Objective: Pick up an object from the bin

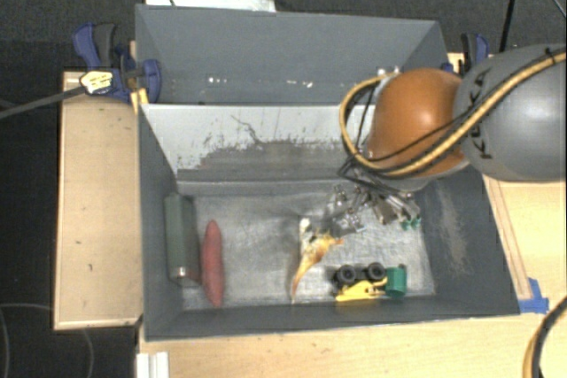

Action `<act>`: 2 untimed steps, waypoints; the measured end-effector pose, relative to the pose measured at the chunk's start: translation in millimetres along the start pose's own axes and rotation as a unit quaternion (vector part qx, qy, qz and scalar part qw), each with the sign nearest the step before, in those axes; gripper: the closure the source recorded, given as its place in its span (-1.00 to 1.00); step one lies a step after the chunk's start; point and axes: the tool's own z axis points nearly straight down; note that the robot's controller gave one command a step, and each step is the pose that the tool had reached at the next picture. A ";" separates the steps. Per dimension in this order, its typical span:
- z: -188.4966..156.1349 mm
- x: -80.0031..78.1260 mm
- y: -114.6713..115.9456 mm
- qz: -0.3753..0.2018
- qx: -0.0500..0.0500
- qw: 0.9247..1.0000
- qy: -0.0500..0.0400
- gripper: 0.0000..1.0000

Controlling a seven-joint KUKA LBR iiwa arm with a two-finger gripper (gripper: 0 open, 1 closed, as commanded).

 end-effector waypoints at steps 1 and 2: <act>-60.7 1.8 1.4 -0.002 0.000 1.000 -0.001 1.00; -120.9 66.3 -3.0 -0.115 0.001 0.993 -0.002 -1.00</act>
Offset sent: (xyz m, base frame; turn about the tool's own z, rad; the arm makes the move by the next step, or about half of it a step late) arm -0.0631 -0.0220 0.1202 -0.2325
